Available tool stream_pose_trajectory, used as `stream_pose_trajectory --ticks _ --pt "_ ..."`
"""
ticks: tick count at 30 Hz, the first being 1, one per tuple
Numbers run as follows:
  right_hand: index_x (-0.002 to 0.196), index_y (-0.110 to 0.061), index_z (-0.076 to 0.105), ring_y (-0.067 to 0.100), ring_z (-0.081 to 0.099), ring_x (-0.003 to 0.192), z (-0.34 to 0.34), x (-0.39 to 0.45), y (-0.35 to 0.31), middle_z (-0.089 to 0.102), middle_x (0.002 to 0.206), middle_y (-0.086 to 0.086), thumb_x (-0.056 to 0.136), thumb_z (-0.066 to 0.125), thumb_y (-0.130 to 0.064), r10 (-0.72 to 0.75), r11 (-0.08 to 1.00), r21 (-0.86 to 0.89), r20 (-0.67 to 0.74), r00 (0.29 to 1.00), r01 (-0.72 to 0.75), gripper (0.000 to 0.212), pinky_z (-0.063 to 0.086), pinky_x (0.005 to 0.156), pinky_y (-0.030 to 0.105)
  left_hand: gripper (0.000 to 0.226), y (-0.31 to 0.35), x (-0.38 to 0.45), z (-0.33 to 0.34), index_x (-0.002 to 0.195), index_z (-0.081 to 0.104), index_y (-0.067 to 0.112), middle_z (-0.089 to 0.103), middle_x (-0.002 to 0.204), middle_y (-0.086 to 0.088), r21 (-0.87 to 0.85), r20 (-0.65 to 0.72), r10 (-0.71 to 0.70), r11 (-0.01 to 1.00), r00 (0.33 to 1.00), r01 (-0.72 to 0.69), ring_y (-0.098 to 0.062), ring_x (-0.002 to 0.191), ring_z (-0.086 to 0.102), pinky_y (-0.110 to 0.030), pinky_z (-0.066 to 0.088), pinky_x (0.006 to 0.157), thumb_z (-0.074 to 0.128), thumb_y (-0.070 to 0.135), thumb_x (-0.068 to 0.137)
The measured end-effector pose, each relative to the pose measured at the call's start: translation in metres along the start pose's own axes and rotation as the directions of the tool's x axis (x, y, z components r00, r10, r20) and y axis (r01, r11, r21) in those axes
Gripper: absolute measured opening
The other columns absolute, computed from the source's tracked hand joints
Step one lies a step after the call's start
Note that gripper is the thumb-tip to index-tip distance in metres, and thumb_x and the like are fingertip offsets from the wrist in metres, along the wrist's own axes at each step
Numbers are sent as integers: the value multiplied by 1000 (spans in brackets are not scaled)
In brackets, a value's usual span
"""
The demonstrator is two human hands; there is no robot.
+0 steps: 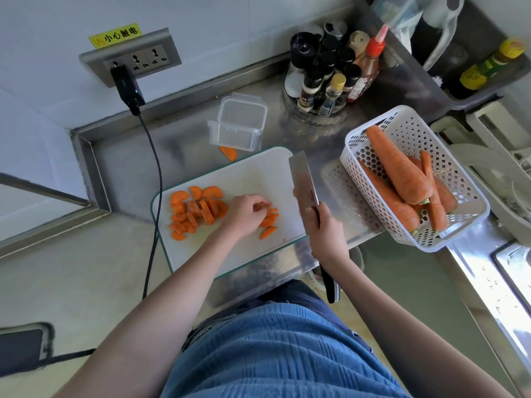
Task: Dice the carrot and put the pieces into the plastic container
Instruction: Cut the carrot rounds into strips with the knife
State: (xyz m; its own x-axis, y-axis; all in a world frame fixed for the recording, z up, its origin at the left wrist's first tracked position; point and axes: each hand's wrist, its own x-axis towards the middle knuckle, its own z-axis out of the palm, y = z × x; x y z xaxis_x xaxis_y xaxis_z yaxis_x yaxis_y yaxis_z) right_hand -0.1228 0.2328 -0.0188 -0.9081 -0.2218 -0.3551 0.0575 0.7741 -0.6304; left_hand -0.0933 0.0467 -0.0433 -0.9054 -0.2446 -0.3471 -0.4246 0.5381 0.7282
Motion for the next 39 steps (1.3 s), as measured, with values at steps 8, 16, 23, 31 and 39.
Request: stream_pose_trajectory --ticks 8,16,23,31,39 --pt "94 -16 35 27 53 40 5 -9 -4 56 53 8 79 73 -39 -422 719 -595 37 906 359 48 26 38 22 24 16 -40 -20 91 65 4 62 93 -7 212 -607 386 921 695 -327 -23 91 52 -31 41 83 44 4 79" --pt "91 -9 40 29 59 43 16 -10 3 58 55 10 53 89 -40 -577 636 -659 -60 815 402 70 44 38 28 36 11 -19 -22 123 62 20 60 127 6 239 68 354 902 933 -360 -14 119 48 -28 33 107 65 21 87" --pt "81 -5 56 29 58 43 15 -8 6 56 54 8 50 90 -41 -641 568 -685 -21 767 456 59 43 37 28 28 20 -3 -28 117 67 20 66 114 0 264 359 241 901 902 -345 -17 107 53 -19 33 89 62 20 90" --pt "86 -11 37 26 58 44 18 -12 14 56 54 4 50 89 -43 -687 538 -677 -7 727 502 71 43 38 27 15 19 -4 -19 98 71 15 66 98 0 222 279 148 951 949 -214 -12 86 57 -23 43 78 68 20 85" --pt "87 -13 37 26 58 43 9 -13 31 57 56 4 55 86 -50 -662 559 -673 -11 749 484 70 42 37 29 11 8 8 -32 87 70 14 68 76 2 -22 177 3 1000 984 1 -9 69 65 -22 54 70 75 9 78"
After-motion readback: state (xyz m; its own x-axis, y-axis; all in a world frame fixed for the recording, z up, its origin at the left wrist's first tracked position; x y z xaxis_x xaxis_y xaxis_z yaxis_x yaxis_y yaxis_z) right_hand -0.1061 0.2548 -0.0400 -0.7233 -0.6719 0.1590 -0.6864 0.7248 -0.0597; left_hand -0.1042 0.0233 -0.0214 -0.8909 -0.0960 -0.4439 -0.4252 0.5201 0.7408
